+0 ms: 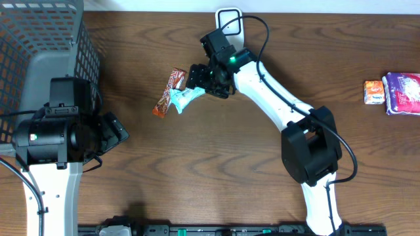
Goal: Scan the item barcode
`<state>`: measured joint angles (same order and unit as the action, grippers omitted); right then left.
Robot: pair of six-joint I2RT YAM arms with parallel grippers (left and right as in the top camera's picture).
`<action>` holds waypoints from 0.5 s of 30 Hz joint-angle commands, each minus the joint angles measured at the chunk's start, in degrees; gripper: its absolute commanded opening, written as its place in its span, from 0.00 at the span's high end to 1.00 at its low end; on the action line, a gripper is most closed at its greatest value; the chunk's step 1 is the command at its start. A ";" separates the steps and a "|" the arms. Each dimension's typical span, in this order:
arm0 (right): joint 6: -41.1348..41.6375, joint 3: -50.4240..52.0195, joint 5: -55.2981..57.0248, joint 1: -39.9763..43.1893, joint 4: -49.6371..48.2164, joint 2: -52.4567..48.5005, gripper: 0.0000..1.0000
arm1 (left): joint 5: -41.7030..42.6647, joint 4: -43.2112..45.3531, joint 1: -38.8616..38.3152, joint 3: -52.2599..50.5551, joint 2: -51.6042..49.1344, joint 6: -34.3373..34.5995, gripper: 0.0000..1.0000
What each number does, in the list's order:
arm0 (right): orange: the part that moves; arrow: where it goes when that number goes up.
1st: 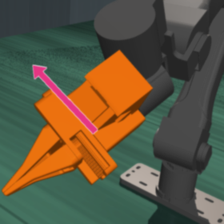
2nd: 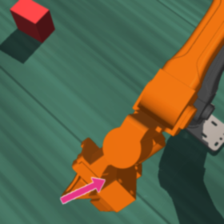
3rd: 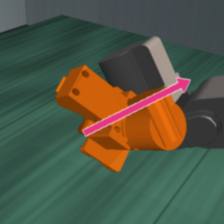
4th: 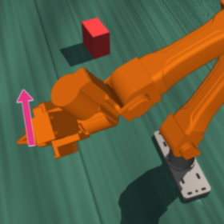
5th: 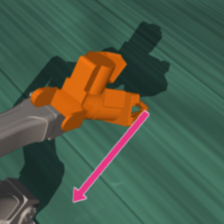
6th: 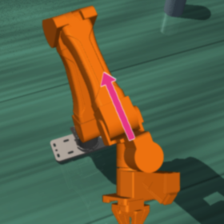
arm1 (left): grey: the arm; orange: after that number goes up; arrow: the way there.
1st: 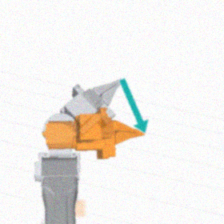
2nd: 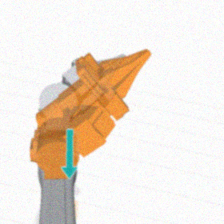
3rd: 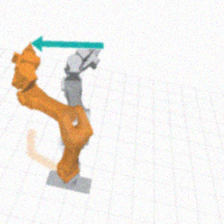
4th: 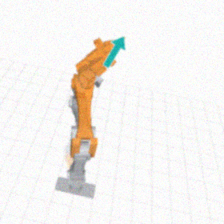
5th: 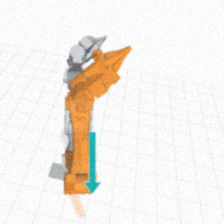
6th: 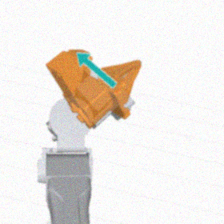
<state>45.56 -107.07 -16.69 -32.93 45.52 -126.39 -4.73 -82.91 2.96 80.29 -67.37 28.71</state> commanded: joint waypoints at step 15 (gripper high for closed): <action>17.11 1.16 18.71 -7.80 -7.87 -2.95 0.23 | -0.87 -0.22 0.31 0.00 0.04 0.55 0.02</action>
<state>59.18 -106.39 -1.93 -39.62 39.03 -126.65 -4.73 -82.91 2.96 80.29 -67.37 28.71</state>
